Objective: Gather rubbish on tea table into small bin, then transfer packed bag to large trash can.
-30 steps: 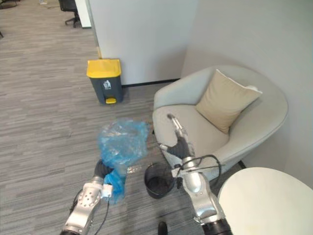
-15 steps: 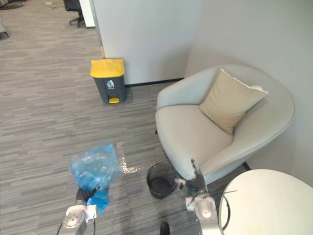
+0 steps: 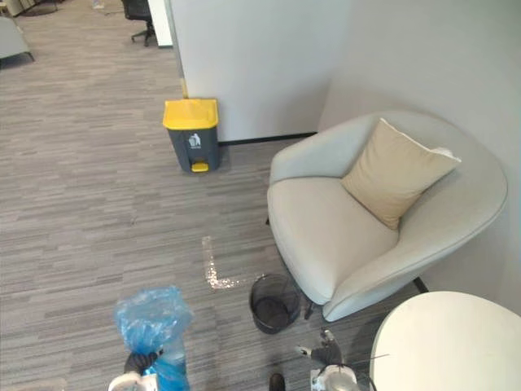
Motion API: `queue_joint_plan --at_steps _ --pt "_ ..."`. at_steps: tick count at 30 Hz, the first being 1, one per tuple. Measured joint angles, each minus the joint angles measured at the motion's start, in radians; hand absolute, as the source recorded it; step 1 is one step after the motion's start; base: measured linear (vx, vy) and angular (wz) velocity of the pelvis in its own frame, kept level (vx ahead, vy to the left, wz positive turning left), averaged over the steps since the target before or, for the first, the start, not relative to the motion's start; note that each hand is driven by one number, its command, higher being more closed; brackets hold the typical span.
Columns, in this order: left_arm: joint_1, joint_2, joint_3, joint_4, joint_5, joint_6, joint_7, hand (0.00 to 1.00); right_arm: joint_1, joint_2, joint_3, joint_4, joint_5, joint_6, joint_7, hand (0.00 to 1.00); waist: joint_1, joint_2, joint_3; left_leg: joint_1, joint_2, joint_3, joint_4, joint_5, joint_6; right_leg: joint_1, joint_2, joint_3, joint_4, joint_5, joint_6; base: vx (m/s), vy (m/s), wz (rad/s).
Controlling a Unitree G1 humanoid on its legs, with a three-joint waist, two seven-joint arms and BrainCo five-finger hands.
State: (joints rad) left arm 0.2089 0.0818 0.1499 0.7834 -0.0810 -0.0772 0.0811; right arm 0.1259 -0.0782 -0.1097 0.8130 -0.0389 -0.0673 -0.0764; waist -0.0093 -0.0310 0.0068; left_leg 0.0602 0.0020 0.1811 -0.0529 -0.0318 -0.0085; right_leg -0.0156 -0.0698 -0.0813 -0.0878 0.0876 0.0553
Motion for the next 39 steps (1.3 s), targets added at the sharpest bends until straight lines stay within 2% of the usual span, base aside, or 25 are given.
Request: queue_joint_plan --at_steps 6,11,15,17,19,20,21,22,23,24,27,29,30,31,32,33,34,35,36,37,39 --pt "-0.006 -0.001 -0.002 0.042 0.000 0.000 0.002 1.00 -0.006 0.000 -0.004 0.041 0.000 0.007 -0.014 0.00 0.001 -0.002 0.011 0.007 -0.005 -0.022 -0.016 0.004 -0.002 0.004 -0.009 -0.025 0.000 -0.020 0.004 -0.07 -0.012 0.11" --pt "-0.012 -0.001 -0.002 0.066 0.000 0.001 0.002 1.00 -0.021 0.000 -0.007 0.074 0.000 0.008 -0.024 0.00 0.004 -0.003 0.028 -0.041 -0.014 -0.065 -0.006 0.007 0.000 -0.004 -0.021 -0.072 0.000 -0.029 0.007 -0.01 -0.003 0.31" --pt "-0.075 -0.018 -0.006 0.029 -0.011 0.000 0.003 1.00 -0.075 0.000 -0.008 0.075 0.002 0.008 -0.045 0.00 0.010 0.001 0.090 -0.200 -0.028 -0.153 0.169 -0.018 0.001 -0.064 -0.052 -0.186 0.086 -0.054 0.002 0.00 0.025 0.83" --pt "-0.078 -0.020 -0.032 -0.005 -0.022 -0.003 0.004 1.00 -0.106 0.000 -0.008 0.075 0.002 0.009 -0.053 0.00 0.016 0.004 0.093 -0.267 -0.028 -0.159 0.228 -0.013 -0.005 -0.104 -0.063 -0.222 0.133 -0.061 -0.007 -0.03 0.047 0.77" --pt "-0.080 -0.017 -0.057 -0.008 -0.022 -0.003 0.004 1.00 -0.137 0.001 -0.017 0.071 0.001 0.007 -0.060 0.00 0.025 -0.005 0.094 -0.265 -0.024 -0.140 0.253 -0.050 -0.008 -0.103 -0.093 -0.237 0.153 -0.070 -0.017 -0.02 0.118 0.31" --pt "-0.074 -0.021 -0.060 -0.005 -0.023 -0.002 0.003 1.00 -0.158 0.000 -0.030 0.070 0.001 0.006 -0.062 0.00 0.025 -0.002 0.096 -0.270 0.016 -0.063 0.350 -0.118 0.008 -0.092 -0.100 -0.246 0.159 -0.070 -0.017 -0.04 0.128 0.11" --pt "-0.074 -0.022 -0.062 -0.003 -0.025 -0.003 0.002 1.00 -0.158 -0.001 -0.039 0.067 0.000 0.005 -0.064 0.00 0.015 -0.002 0.095 -0.265 0.082 0.025 0.443 -0.158 -0.005 -0.086 -0.116 -0.271 0.173 -0.073 -0.012 -0.05 0.130 0.19" --pt "-0.074 -0.023 -0.062 -0.003 -0.029 -0.003 0.002 1.00 -0.156 -0.002 -0.044 0.066 0.000 0.004 -0.065 0.00 0.010 0.003 0.093 -0.260 0.119 0.065 0.450 -0.160 -0.019 -0.087 -0.123 -0.287 0.184 -0.076 -0.004 -0.08 0.184 0.57" --pt "-0.092 -0.024 -0.077 -0.001 -0.030 -0.004 0.003 1.00 -0.149 -0.015 -0.061 0.073 0.000 0.009 -0.070 0.00 -0.007 0.026 0.091 -0.244 0.139 0.088 0.398 -0.190 -0.067 -0.090 -0.139 -0.316 0.205 -0.086 0.025 -0.08 0.268 0.64" --pt "-0.111 -0.014 -0.095 0.003 -0.030 -0.004 0.003 1.00 -0.146 -0.009 -0.078 0.077 0.001 0.017 -0.074 0.00 -0.006 0.009 0.098 -0.229 0.103 0.080 0.366 -0.168 -0.055 -0.092 -0.167 -0.320 0.205 -0.080 0.037 -0.08 0.280 0.60" --pt "-0.109 0.022 -0.134 0.007 -0.028 -0.004 0.003 1.00 -0.105 0.012 -0.075 0.091 0.000 0.025 -0.073 0.00 -0.009 -0.020 0.087 -0.222 0.025 0.049 0.309 -0.135 -0.029 -0.108 -0.233 -0.318 0.245 -0.075 0.038 -0.05 0.210 0.41" --pt "-0.109 0.036 -0.139 0.007 -0.015 -0.005 0.003 1.00 -0.105 0.020 -0.073 0.123 0.000 0.039 -0.073 0.00 -0.009 -0.013 0.096 -0.236 -0.002 0.013 0.317 -0.145 -0.006 -0.128 -0.267 -0.313 0.328 -0.076 0.035 -0.08 0.165 0.62" --pt "-0.105 0.045 -0.139 0.010 0.001 -0.005 0.003 1.00 -0.107 0.031 -0.072 0.124 0.000 0.039 -0.072 0.00 -0.009 -0.011 0.115 -0.233 -0.014 -0.015 0.317 -0.158 -0.002 -0.153 -0.281 -0.272 0.412 -0.090 -0.002 -0.09 0.125 0.53" --pt "-0.103 0.046 -0.139 0.012 0.002 -0.005 0.003 1.00 -0.107 0.034 -0.072 0.124 0.000 0.039 -0.072 0.00 -0.009 -0.011 0.117 -0.233 -0.016 -0.022 0.317 -0.160 0.000 -0.169 -0.282 -0.247 0.447 -0.095 -0.028 -0.05 0.086 0.55" --pt "-0.099 0.054 -0.138 0.014 0.004 -0.004 0.004 1.00 -0.105 0.043 -0.063 0.124 0.002 0.039 -0.070 0.00 -0.013 -0.011 0.132 -0.222 -0.015 -0.053 0.315 -0.160 0.001 -0.230 -0.259 -0.137 0.571 -0.125 -0.065 0.02 0.002 0.39" --pt "-0.096 0.055 -0.136 0.015 0.007 -0.004 0.004 1.00 -0.104 0.046 -0.057 0.126 0.002 0.039 -0.069 0.00 -0.015 -0.009 0.141 -0.217 -0.011 -0.061 0.312 -0.160 0.002 -0.246 -0.241 -0.100 0.605 -0.150 -0.059 0.03 -0.046 0.56" --pt "-0.087 0.067 -0.125 0.027 0.018 -0.003 0.009 1.00 -0.110 0.048 -0.035 0.138 0.002 0.038 -0.066 0.00 -0.014 -0.019 0.150 -0.214 -0.002 -0.081 0.301 -0.161 0.001 -0.281 -0.183 -0.065 0.664 -0.234 -0.040 0.04 -0.095 0.38" --pt "-0.087 0.070 -0.126 0.034 0.020 -0.003 0.011 1.00 -0.114 0.048 -0.034 0.143 0.002 0.038 -0.064 0.00 -0.014 -0.022 0.152 -0.213 0.003 -0.080 0.298 -0.162 0.000 -0.287 -0.170 -0.068 0.666 -0.250 -0.036 0.06 -0.184 0.38" --pt "-0.088 0.071 -0.126 0.044 0.021 -0.001 0.017 1.00 -0.126 0.049 -0.034 0.146 0.002 0.038 -0.063 0.00 -0.015 -0.035 0.160 -0.207 0.010 -0.081 0.282 -0.163 -0.003 -0.310 -0.134 -0.085 0.652 -0.284 -0.028 0.11 -0.219 0.27" --pt "-0.091 0.067 -0.127 0.056 0.021 0.000 0.020 1.00 -0.137 0.049 -0.035 0.145 0.002 0.037 -0.063 0.00 -0.021 -0.045 0.171 -0.196 0.014 -0.082 0.268 -0.167 -0.009 -0.319 -0.113 -0.106 0.599 -0.294 -0.017 0.13 -0.242 0.34" --pt "-0.097 0.063 -0.127 0.057 0.021 0.001 0.024 1.00 -0.141 0.049 -0.036 0.146 0.001 0.037 -0.063 0.00 -0.043 -0.062 0.181 -0.196 0.020 -0.091 0.268 -0.179 -0.030 -0.327 -0.104 -0.110 0.505 -0.294 -0.008 0.16 -0.231 0.48"
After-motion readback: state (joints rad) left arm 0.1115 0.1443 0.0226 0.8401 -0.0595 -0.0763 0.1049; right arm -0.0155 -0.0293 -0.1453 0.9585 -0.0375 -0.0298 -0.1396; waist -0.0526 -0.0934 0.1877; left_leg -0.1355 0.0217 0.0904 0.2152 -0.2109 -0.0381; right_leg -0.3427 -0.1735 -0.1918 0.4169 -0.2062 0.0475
